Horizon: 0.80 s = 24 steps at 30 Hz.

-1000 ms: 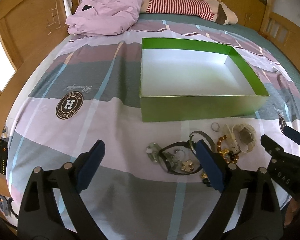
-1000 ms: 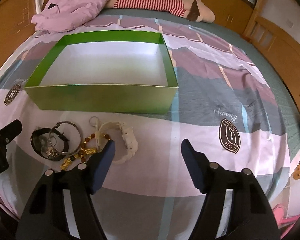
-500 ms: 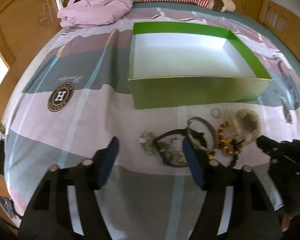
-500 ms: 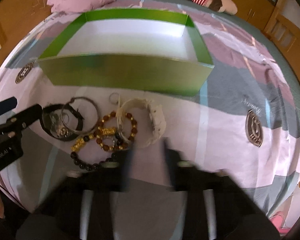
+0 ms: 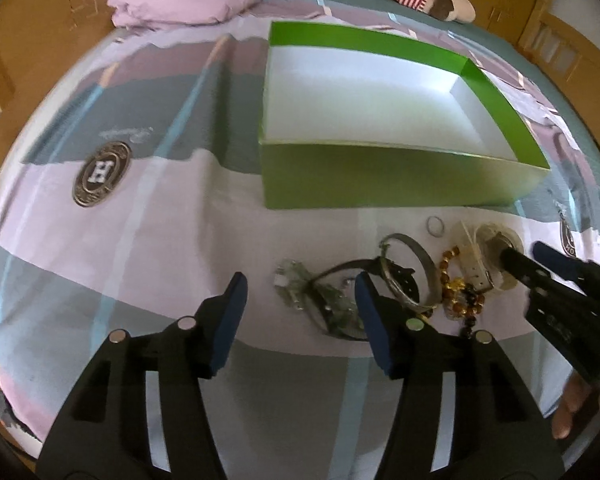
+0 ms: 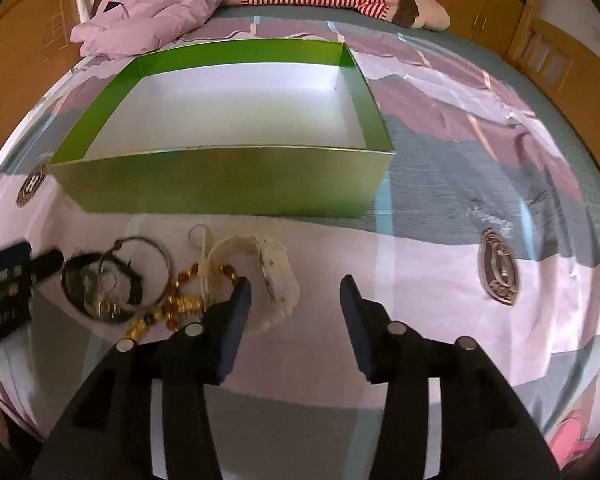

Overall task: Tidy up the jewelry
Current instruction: 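Move the left tool to the black watch while the right tool approaches the white watch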

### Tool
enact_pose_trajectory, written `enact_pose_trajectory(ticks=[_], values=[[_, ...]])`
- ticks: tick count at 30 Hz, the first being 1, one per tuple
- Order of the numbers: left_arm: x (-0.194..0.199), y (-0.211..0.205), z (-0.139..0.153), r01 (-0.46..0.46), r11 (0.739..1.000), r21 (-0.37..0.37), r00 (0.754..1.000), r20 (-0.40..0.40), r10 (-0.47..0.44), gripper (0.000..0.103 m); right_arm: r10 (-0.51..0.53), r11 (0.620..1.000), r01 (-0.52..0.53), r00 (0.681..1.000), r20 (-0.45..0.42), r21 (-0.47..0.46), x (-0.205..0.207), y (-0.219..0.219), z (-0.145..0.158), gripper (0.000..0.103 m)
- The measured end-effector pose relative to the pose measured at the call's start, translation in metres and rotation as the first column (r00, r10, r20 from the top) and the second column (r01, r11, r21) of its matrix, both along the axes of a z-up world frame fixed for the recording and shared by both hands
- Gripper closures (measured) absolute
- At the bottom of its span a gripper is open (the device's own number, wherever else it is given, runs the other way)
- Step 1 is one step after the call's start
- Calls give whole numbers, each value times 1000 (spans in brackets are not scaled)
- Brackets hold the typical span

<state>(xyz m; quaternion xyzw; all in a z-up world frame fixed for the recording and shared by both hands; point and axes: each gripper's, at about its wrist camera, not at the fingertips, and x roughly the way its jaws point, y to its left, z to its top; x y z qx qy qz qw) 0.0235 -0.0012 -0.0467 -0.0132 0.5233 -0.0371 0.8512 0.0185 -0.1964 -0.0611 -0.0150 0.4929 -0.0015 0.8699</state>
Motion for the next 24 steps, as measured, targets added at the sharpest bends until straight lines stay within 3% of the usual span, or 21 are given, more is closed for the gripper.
enact_pose_trajectory(ticks=[2, 4, 7, 13, 21, 22, 23, 24], values=[[2, 2, -2, -10, 1000, 9, 1000, -5, 10, 46, -12, 999, 14, 999, -36, 39, 9, -2, -8, 61], [5, 9, -2, -32, 999, -4, 999, -12, 32, 46, -26, 997, 32, 996, -80, 68, 14, -6, -18, 82], [10, 22, -1, -74, 997, -22, 997, -17, 73, 46, -40, 994, 46, 997, -70, 97, 10, -11, -16, 83], [16, 33, -8, -93, 993, -75, 993, -82, 87, 45, -79, 995, 82, 996, -45, 65, 5, -26, -9, 83], [14, 21, -18, -55, 998, -32, 994, -100, 52, 43, -58, 996, 61, 996, -63, 61, 5, -25, -14, 83], [14, 21, -18, -55, 998, -36, 994, -100, 51, 51, -54, 997, 58, 996, -64, 60, 6, -23, -15, 83], [14, 21, -17, -50, 997, -61, 994, -101, 43, 73, -53, 997, 57, 996, -66, 57, 6, -22, -15, 83], [12, 23, -16, -45, 996, -81, 994, -101, 37, 83, -52, 997, 55, 996, -66, 53, 7, -22, -16, 83]])
